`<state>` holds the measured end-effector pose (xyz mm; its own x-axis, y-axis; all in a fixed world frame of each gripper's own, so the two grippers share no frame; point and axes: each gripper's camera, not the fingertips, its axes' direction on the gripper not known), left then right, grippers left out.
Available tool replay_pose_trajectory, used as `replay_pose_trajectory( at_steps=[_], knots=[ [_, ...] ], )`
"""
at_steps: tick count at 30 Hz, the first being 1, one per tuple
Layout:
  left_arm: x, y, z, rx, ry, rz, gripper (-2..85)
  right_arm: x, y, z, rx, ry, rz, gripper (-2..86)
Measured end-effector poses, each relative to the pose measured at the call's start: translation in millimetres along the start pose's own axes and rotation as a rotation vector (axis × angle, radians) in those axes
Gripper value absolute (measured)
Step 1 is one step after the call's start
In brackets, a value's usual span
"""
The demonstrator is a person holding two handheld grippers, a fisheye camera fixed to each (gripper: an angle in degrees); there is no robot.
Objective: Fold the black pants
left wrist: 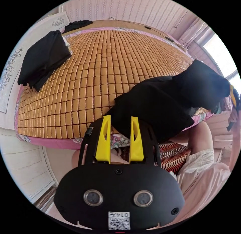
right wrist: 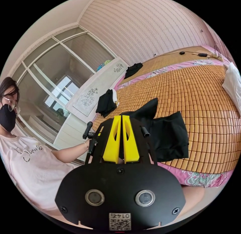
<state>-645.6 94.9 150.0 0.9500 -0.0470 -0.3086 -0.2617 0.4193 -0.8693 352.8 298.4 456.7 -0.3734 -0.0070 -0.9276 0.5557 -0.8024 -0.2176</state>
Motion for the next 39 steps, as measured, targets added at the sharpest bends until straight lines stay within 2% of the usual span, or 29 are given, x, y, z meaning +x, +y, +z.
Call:
replay_pose_trajectory(
  at_steps=[4,6,9,11,14,18,22,25,29,33,36,38,39],
  knots=[
    [15.6,-9.3,7.3,-0.081,-0.021,0.09,1.0,-0.4,16.7,24.9,-0.163,-0.116,-0.012,0.8],
    [20.6,-3.7,-7.1,-0.018,-0.036,0.093,-0.1,-9.7,23.9,39.2,-0.211,-0.174,-0.043,1.2],
    [31.5,19.0,-48.7,0.194,0.106,0.109,-0.6,-27.9,30.2,55.2,-0.229,-0.17,-0.11,2.5],
    [47.0,39.5,-68.6,0.278,0.22,0.142,-0.7,-33.4,33.6,68.6,-0.241,-0.108,-0.11,9.2],
    [71.1,56.0,-66.0,0.276,0.259,0.224,-0.6,-33.2,39.5,96.3,-0.365,-0.118,-0.085,17.1],
    [86.6,59.4,-48.4,0.219,0.335,0.292,-0.4,-29.9,45.3,118.0,-0.407,-0.097,-0.022,14.4],
    [94.8,54.1,-49.2,0.184,0.307,0.386,1.7,-11.7,44.4,132.0,-0.535,-0.084,0.128,3.7],
    [79.2,42.5,-65.6,0.203,0.246,0.383,4.8,-6.5,43.0,111.3,-0.479,-0.089,0.144,1.9],
    [37.0,14.3,-56.0,0.161,-0.005,0.275,6.4,-5.1,43.1,61.0,-0.364,-0.025,0.13,1.0],
    [23.6,-16.6,-22.8,0.025,-0.08,0.275,10.4,-23.2,37.1,10.2,-0.249,0.074,0.027,0.8],
    [16.4,-33.4,8.3,-0.105,-0.047,0.223,7.1,-39.7,24.9,-34.3,-0.149,0.193,-0.038,0.8],
    [9.7,-36.5,12.0,-0.121,-0.004,0.197,1.0,-49.2,9.1,-76.3,-0.034,0.26,-0.078,0.8],
    [6.9,-37.9,10.5,-0.131,-0.005,0.184,0.6,-51.2,4.3,-87.6,-0.002,0.286,-0.087,0.8]
  ],
)
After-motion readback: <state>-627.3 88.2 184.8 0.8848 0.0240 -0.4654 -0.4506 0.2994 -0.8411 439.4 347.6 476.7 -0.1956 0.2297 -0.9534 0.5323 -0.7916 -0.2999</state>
